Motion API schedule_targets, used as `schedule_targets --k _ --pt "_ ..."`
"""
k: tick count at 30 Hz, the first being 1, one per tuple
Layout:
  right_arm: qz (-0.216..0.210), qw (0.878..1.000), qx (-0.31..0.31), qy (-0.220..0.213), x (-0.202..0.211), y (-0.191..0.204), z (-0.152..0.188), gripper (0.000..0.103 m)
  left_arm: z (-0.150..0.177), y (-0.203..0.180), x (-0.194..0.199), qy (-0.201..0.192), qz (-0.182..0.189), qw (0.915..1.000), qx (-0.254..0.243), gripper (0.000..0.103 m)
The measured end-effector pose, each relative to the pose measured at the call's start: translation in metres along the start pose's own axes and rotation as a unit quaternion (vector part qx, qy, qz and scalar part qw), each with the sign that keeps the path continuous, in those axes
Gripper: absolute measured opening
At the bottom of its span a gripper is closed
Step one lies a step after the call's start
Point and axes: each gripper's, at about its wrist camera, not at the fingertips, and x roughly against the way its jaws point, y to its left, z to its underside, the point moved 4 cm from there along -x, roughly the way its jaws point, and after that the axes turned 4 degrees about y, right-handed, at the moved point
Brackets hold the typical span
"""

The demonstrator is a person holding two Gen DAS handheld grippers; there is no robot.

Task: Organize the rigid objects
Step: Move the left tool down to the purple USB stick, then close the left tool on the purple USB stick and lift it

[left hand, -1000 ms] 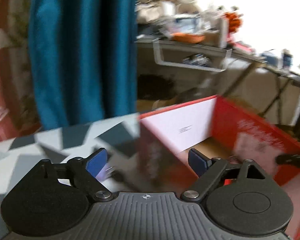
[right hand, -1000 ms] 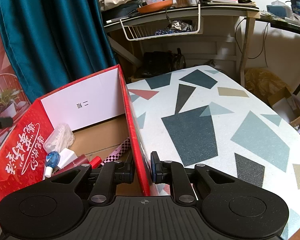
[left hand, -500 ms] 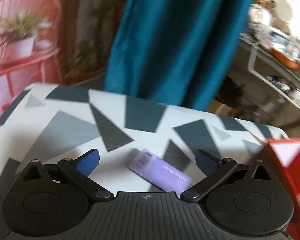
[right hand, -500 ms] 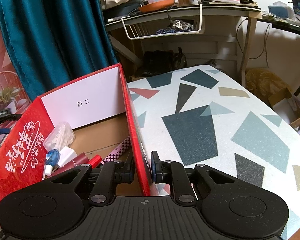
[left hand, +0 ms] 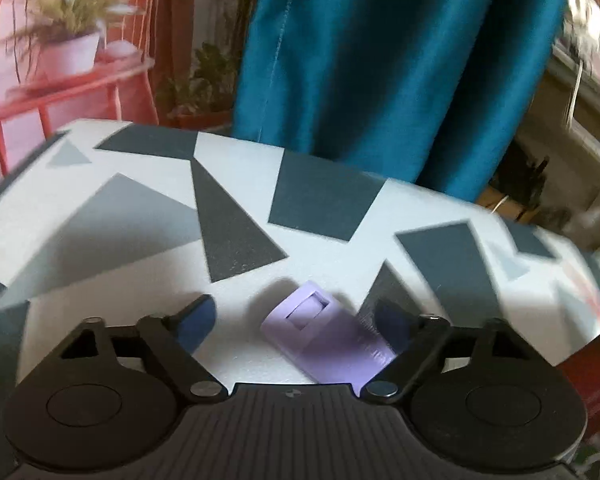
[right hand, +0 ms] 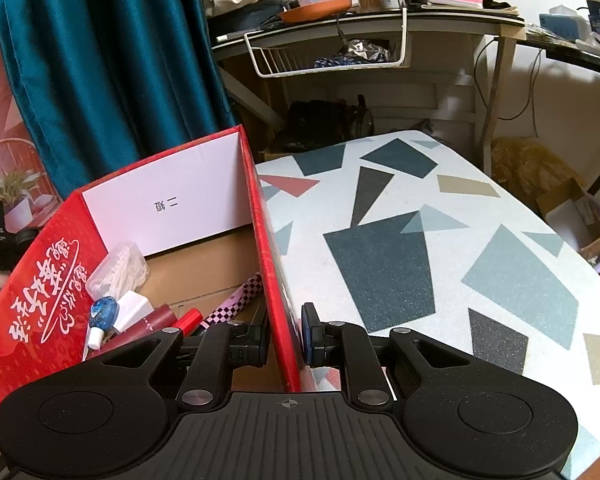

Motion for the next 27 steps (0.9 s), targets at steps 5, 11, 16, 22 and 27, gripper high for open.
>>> schedule_targets --k 5,11,16,22,27 --pt "0.0 1.0 -0.002 -0.002 0.0 0.0 0.0 0.015 0.008 0.001 0.012 0.0 0.012 0.9999 -0.01 0.071" --pt "-0.004 1.0 -0.003 -0.006 0.001 -0.001 0.0 0.015 0.028 0.019 0.029 -0.004 0.031 0.9994 -0.016 0.07" --pt "-0.006 1.0 -0.005 -0.004 0.001 -0.001 0.001 0.016 0.043 0.026 0.041 0.001 0.038 0.9992 -0.009 0.07" --pt "-0.008 1.0 -0.009 -0.005 0.001 -0.001 0.001 0.016 0.065 0.022 0.057 0.009 0.056 0.9978 -0.034 0.077" --pt "-0.012 1.0 -0.01 -0.007 0.001 -0.002 0.002 0.017 0.073 0.019 0.06 0.006 0.055 0.9971 -0.052 0.077"
